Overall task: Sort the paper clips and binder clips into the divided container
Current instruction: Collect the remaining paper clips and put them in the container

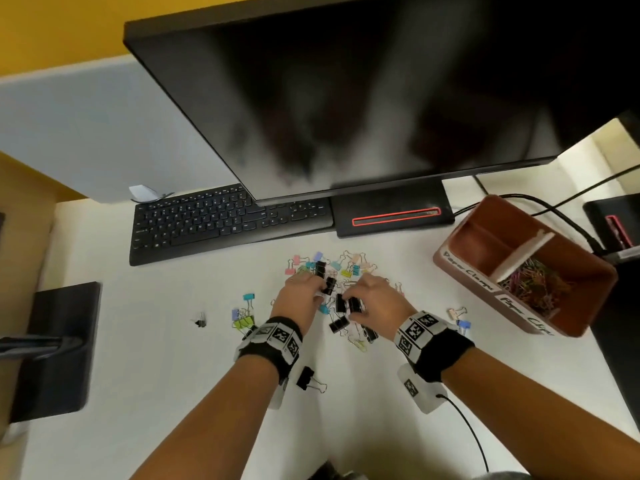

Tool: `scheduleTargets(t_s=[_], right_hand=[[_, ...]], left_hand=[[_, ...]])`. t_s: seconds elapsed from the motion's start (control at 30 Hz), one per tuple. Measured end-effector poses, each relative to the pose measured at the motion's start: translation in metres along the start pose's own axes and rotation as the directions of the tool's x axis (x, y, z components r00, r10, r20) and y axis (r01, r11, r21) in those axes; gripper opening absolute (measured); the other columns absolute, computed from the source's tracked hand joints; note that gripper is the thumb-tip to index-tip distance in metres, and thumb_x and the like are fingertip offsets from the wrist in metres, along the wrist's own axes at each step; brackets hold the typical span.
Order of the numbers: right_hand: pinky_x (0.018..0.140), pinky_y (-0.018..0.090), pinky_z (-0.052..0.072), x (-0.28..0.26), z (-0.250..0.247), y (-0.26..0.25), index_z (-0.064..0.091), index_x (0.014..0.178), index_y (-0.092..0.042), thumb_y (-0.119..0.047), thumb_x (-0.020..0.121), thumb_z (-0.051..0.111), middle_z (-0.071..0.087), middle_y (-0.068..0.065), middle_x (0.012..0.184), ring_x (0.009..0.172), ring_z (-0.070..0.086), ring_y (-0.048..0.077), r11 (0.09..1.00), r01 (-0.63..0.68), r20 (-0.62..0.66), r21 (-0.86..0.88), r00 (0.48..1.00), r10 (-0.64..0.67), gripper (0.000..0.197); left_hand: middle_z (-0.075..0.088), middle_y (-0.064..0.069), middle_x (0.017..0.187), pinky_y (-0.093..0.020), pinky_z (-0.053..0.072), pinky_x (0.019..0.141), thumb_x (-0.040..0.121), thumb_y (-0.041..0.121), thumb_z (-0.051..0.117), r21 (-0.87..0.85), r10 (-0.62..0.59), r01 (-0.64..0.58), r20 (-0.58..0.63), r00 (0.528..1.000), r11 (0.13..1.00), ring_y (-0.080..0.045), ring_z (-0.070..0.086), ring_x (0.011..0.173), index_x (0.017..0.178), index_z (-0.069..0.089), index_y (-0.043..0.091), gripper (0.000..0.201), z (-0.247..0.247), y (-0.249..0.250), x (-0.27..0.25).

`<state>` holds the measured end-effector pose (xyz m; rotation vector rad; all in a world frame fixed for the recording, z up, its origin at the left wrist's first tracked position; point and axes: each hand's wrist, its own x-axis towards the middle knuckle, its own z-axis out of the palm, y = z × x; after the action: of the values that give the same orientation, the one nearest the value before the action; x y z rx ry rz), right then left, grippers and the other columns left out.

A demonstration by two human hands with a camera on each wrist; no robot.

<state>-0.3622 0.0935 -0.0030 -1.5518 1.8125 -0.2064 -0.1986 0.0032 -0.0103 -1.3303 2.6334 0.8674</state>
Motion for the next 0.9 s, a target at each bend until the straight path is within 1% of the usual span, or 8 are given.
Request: scheduleTargets(t_s=[0.17, 0.27, 0.37, 0.5, 0.63, 0.73, 0.8, 0.9], right_hand=[[0.092, 0.036, 0.048, -0.02, 0.005, 0.005, 0.057, 0.118, -0.024, -0.038, 0.087, 0.057, 0.056, -0.002, 0.112, 0.096, 0.053, 0.012, 0.996, 0.016, -0.109, 0.083, 0.994, -0.007, 0.033], [0.097, 0.036, 0.046, -0.01, -0.002, 0.006, 0.056, 0.117, -0.023, -0.027, 0.091, 0.053, 0.057, -0.002, 0.118, 0.108, 0.054, 0.017, 0.995, -0.053, -0.199, 0.085, 0.978, 0.069, 0.027], [0.101, 0.037, 0.042, 0.008, -0.006, 0.002, 0.054, 0.123, -0.02, -0.019, 0.089, 0.054, 0.053, 0.002, 0.126, 0.118, 0.049, 0.021, 0.997, -0.083, -0.124, 0.004, 0.989, 0.083, 0.034], [0.096, 0.04, 0.046, 0.023, -0.007, -0.001, 0.057, 0.12, -0.018, -0.017, 0.088, 0.056, 0.052, 0.005, 0.122, 0.112, 0.051, 0.024, 0.993, -0.111, -0.09, -0.032, 0.99, 0.108, 0.032], [0.09, 0.037, 0.048, 0.024, -0.006, 0.0, 0.065, 0.102, -0.013, -0.018, 0.09, 0.055, 0.056, 0.007, 0.111, 0.106, 0.053, 0.024, 0.988, -0.148, -0.071, -0.046, 0.987, 0.145, 0.017], [0.086, 0.032, 0.047, 0.016, -0.007, 0.006, 0.066, 0.098, -0.012, -0.016, 0.089, 0.055, 0.06, 0.007, 0.108, 0.102, 0.054, 0.022, 0.987, -0.158, -0.063, -0.016, 0.986, 0.157, 0.015], [0.082, 0.029, 0.048, 0.009, -0.008, 0.012, 0.064, 0.095, -0.012, -0.016, 0.089, 0.056, 0.063, 0.007, 0.103, 0.094, 0.059, 0.021, 0.98, -0.194, -0.065, 0.04, 0.978, 0.196, 0.011], [0.084, 0.029, 0.048, 0.0, -0.01, 0.021, 0.063, 0.097, -0.013, -0.019, 0.088, 0.058, 0.066, 0.006, 0.102, 0.091, 0.06, 0.02, 0.97, -0.22, -0.068, 0.101, 0.971, 0.228, 0.012]], left_hand=[[0.059, -0.002, 0.09, -0.033, 0.048, 0.077, 0.09, 0.014, 0.049, -0.015, -0.007, 0.006, -0.017, 1.0, 1.0, -0.019, 0.053, 0.084, 0.098, 0.054, 0.015, 0.009, 0.001, -0.006, -0.006], [0.058, 0.0, 0.085, -0.032, 0.048, 0.078, 0.09, 0.015, 0.049, -0.032, -0.029, 0.029, -0.007, 1.0, 0.999, -0.019, 0.053, 0.082, 0.093, 0.052, 0.016, 0.004, -0.001, -0.011, -0.011], [0.061, -0.004, 0.093, -0.033, 0.047, 0.082, 0.091, 0.014, 0.049, -0.018, -0.024, 0.025, 0.021, 0.999, 1.0, -0.022, 0.054, 0.09, 0.095, 0.056, 0.013, 0.008, -0.003, -0.015, -0.014], [0.06, -0.007, 0.098, -0.027, 0.044, 0.084, 0.093, 0.013, 0.047, -0.096, -0.006, 0.005, -0.008, 1.0, 0.995, -0.022, 0.055, 0.097, 0.095, 0.06, 0.011, 0.013, -0.006, -0.018, -0.017], [0.054, -0.002, 0.09, -0.008, 0.036, 0.07, 0.089, 0.012, 0.056, -0.242, 0.068, -0.093, -0.11, 0.992, 0.966, -0.013, 0.052, 0.079, 0.089, 0.064, 0.009, 0.008, -0.016, 0.004, -0.011], [0.06, -0.005, 0.091, -0.018, 0.043, 0.075, 0.088, 0.014, 0.058, -0.268, 0.082, -0.11, -0.115, 0.99, 0.957, -0.014, 0.053, 0.079, 0.097, 0.065, 0.012, 0.012, -0.017, 0.024, 0.003], [0.064, -0.003, 0.094, -0.028, 0.047, 0.082, 0.088, 0.02, 0.058, -0.183, 0.058, -0.065, -0.045, 0.997, 0.981, -0.016, 0.057, 0.084, 0.108, 0.063, 0.016, 0.021, -0.014, 0.033, 0.014], [0.067, -0.002, 0.098, -0.035, 0.048, 0.087, 0.088, 0.028, 0.055, 0.164, 0.033, -0.044, 0.064, 0.997, 0.985, -0.022, 0.059, 0.095, 0.111, 0.06, 0.02, 0.025, -0.008, 0.038, 0.024]])
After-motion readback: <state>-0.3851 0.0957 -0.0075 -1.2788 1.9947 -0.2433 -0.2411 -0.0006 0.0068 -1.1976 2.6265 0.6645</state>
